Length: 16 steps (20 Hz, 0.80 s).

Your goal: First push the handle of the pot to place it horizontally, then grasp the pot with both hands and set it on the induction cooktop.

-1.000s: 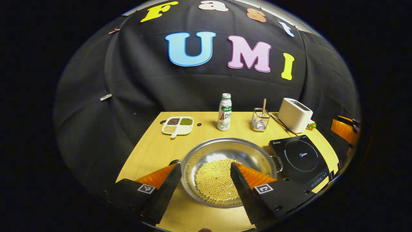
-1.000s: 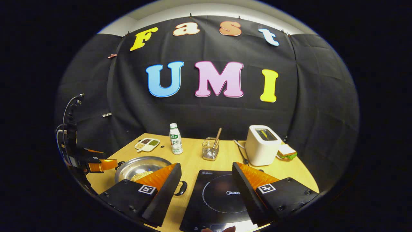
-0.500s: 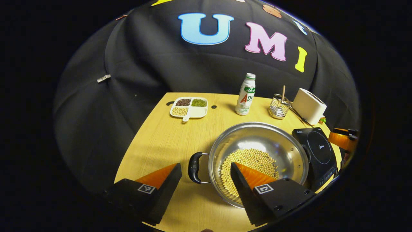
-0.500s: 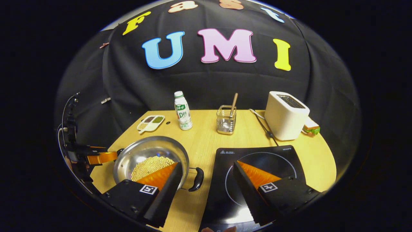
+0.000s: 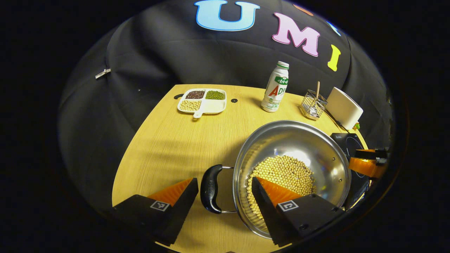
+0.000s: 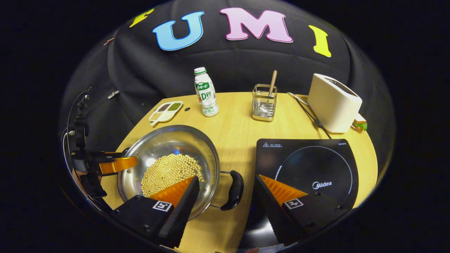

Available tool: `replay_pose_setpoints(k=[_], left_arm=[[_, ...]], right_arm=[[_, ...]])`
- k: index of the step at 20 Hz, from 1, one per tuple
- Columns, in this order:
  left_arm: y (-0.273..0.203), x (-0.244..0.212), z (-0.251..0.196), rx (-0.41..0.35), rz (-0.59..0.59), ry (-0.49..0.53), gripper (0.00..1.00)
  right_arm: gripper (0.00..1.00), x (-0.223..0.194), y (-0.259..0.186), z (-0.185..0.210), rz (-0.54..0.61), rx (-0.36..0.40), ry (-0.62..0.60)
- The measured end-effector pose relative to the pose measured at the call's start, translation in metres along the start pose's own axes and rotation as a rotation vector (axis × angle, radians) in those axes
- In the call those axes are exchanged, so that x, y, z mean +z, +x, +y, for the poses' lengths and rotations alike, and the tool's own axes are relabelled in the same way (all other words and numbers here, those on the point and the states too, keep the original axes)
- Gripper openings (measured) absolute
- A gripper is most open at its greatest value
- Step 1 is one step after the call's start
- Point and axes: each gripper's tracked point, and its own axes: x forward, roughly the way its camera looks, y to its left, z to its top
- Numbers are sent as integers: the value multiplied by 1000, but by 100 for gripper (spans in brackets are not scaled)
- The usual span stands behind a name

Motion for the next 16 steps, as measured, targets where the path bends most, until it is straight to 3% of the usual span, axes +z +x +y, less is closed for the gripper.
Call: replay_pose_setpoints(k=[2, 5, 8, 9, 10, 11, 12, 14, 16], left_arm=[[6, 1, -1, -12, 5, 3, 95], [11, -1, -3, -23, 13, 7, 84], [16, -3, 0, -14, 19, 8, 82], [17, -4, 2, -9, 22, 6, 80], [18, -5, 5, -1, 25, 1, 79], [20, -8, 7, 5, 30, -5, 74], [21, -11, 8, 7, 35, -12, 74], [22, -15, 8, -8, 40, -32, 70], [23, -15, 9, -16, 26, -64, 70]], right_arm=[[99, -6, 10, -2, 20, -19, 17], [99, -16, 25, 2, 63, -10, 43], [83, -18, 42, 1, 88, -34, 55], [81, -20, 40, 0, 89, -52, 57], [70, -20, 44, -4, 90, -74, 55], [73, -20, 48, -6, 91, -91, 54], [65, -20, 52, -7, 95, -104, 47], [63, -20, 55, -6, 95, -122, 7], [68, -17, 52, -6, 91, -127, -45]])
